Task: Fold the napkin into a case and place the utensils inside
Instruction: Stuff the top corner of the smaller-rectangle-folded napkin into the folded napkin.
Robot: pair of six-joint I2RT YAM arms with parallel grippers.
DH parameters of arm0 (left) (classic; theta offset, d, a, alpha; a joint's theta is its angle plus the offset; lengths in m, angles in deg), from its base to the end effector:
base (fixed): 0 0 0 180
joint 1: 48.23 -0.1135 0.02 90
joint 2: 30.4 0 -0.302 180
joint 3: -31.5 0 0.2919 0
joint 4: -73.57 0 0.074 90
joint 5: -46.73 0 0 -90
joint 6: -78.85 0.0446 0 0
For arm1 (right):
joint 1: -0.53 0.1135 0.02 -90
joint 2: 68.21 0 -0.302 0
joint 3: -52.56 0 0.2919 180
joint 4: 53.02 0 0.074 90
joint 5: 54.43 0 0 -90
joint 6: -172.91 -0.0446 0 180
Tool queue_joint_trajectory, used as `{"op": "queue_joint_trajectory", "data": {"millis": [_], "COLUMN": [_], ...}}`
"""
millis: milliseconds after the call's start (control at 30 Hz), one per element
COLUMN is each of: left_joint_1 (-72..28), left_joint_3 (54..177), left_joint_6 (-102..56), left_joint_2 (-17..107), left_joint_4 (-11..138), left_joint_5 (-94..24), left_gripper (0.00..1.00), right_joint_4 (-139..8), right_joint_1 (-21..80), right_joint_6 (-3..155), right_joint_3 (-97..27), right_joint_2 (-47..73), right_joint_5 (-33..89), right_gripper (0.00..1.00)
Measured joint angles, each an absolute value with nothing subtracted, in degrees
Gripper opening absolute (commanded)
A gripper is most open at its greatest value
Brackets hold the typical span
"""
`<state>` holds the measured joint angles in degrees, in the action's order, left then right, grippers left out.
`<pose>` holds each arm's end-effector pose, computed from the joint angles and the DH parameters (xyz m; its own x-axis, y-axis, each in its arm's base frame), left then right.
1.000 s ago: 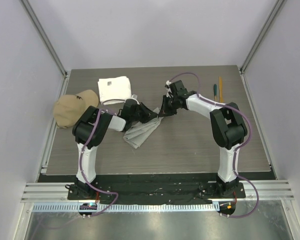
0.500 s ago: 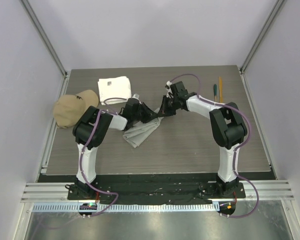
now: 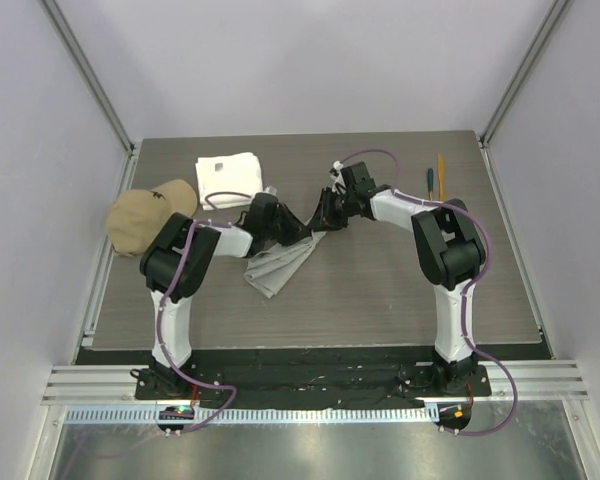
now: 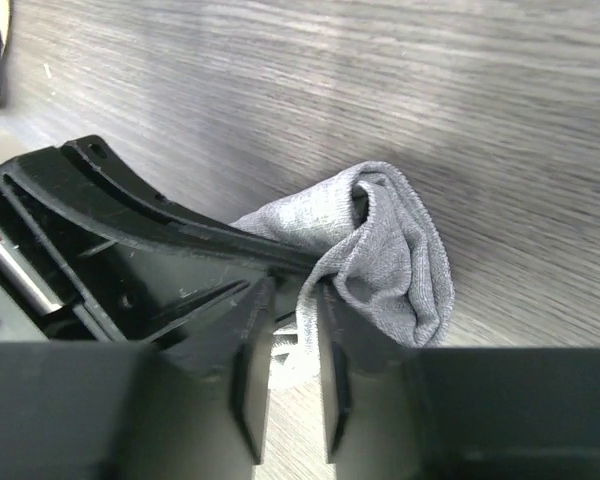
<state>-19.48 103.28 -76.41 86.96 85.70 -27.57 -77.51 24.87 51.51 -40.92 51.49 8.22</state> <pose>0.3981 -0.2322 0.1088 -0.8026 -0.5570 -0.2137 -0.1623 0.5486 -0.8202 0.4502 0.2262 0.1589 -0.9307 0.0869 -0.3553 -0.1713 0.7546 0.6334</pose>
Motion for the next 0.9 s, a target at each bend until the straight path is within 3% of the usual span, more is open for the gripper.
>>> {"op": "queue_joint_trajectory", "data": {"millis": [167, 367, 567, 733, 900], "left_joint_1": [-19.48, -19.78, -20.11, -20.11, -20.11], "left_joint_3": [103.45, 104.11, 106.21, 110.43, 108.26], "left_joint_6": [-74.42, -71.64, -66.18, -60.54, -58.20], "left_joint_2": [84.21, 81.65, 75.72, 73.60, 74.50], "left_joint_4": [79.51, 72.89, 63.69, 57.96, 54.79], "left_joint_5": [-27.66, -27.37, -27.42, -28.79, -30.28], "left_gripper": [0.12, 0.14, 0.08, 0.05, 0.02], "right_joint_4": [-74.97, -72.57, -69.16, -68.55, -69.03], "right_joint_1": [24.30, 23.97, 23.14, 22.88, 22.83], "right_joint_6": [50.42, 50.09, 49.61, 50.53, 52.23], "right_joint_3": [-39.44, -38.63, -37.32, -37.06, -36.84], "right_joint_2": [51.71, 52.25, 53.04, 53.04, 53.08], "right_joint_5": [5.29, 1.75, -1.40, -2.05, -1.49], "right_gripper": [0.48, 0.50, 0.54, 0.50, 0.27]}}
